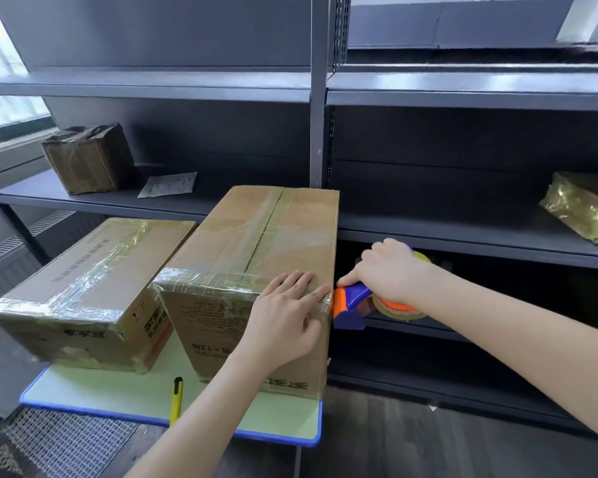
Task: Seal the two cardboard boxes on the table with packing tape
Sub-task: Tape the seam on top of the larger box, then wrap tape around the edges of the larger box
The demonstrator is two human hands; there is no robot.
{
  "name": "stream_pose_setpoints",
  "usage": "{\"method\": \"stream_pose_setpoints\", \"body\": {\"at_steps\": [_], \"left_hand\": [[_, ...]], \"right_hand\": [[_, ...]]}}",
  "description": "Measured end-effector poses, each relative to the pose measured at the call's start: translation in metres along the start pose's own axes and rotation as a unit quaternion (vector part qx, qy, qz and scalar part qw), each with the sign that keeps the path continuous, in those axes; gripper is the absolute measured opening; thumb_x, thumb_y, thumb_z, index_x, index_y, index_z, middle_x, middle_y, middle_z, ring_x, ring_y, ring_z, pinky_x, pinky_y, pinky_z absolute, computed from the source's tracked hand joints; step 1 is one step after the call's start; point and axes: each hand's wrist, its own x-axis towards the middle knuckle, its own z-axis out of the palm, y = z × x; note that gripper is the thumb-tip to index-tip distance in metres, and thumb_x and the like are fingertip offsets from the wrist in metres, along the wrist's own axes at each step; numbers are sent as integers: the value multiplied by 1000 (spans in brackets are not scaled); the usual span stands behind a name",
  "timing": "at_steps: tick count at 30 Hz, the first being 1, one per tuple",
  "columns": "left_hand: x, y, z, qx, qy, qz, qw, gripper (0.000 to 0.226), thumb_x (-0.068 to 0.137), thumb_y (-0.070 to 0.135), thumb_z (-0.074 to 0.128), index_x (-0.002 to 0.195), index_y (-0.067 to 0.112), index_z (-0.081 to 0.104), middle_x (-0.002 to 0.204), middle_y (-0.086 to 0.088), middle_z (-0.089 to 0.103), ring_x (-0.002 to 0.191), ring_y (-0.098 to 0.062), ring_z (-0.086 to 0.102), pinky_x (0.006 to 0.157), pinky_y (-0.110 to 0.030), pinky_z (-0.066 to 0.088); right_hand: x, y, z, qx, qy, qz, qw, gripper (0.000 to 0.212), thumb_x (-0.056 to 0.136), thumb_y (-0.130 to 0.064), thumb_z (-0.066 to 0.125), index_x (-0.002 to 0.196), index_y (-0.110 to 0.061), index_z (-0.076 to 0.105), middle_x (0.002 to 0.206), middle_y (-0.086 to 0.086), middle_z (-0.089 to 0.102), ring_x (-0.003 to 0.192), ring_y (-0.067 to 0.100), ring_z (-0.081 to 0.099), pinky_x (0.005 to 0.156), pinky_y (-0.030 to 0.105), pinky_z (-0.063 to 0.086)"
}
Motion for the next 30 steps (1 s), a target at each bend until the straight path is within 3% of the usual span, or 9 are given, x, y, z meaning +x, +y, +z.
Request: {"method": "stream_pose_setpoints", "body": {"at_steps": [6,9,12,17,20,22,26,30], "left_hand": [[0,3,-1,5,-4,-3,1000,55,70,21,47,122,21,64,130,-10,58,125,-27,50,108,-38,32],[-1,1,-2,-4,8,-16,1000,55,70,20,46,122,22,64,130,-9,58,126,-26,50,109,-36,30],[-3,0,3,4,48,-18,999,49,72,27,46,115,19,68,122,-9,64,118,-26,57,104,-39,37],[5,24,20,48,95,-70,992,47,79,49,52,101,11,70,108,-7,68,106,-27,62,97,-40,44],[12,35,25,84,93,-118,985,42,76,40,63,101,7,70,106,-10,70,104,-32,63,94,-45,47],[15,38,30,111,100,-132,980,38,69,28,73,100,5,72,105,-11,70,102,-33,64,92,-48,48],[17,42,32,110,94,-148,978,41,63,20,76,100,3,73,105,-13,71,102,-33,65,92,-49,49],[8,28,23,59,107,-88,989,48,69,36,73,106,4,71,111,-10,69,110,-26,62,99,-42,46]], "right_hand": [[7,-1,4,30,-41,23,998,45,95,-27,49,135,-42,38,121,5,54,112,28,50,79,32,31],[0,-12,35,-66,-113,5,991,36,93,-38,50,128,-32,51,127,1,55,116,24,50,86,30,33],[-9,-13,70,79,-148,15,986,48,94,-31,48,139,-44,36,129,4,53,117,27,51,87,33,38],[-4,11,58,168,-15,149,974,61,91,-27,46,144,-44,19,122,10,51,113,30,49,82,33,34],[-8,28,36,160,76,243,954,80,89,-32,55,148,-35,1,106,13,47,98,27,47,76,32,31],[-6,29,21,159,149,267,939,86,86,-41,57,149,-31,-1,93,12,38,84,25,38,73,33,28],[16,12,-3,212,266,238,910,83,87,-55,48,149,-25,3,98,15,40,85,25,37,74,34,27],[48,-21,-15,202,292,153,922,79,91,-44,50,150,-20,2,107,18,45,93,26,41,79,35,31]]}}
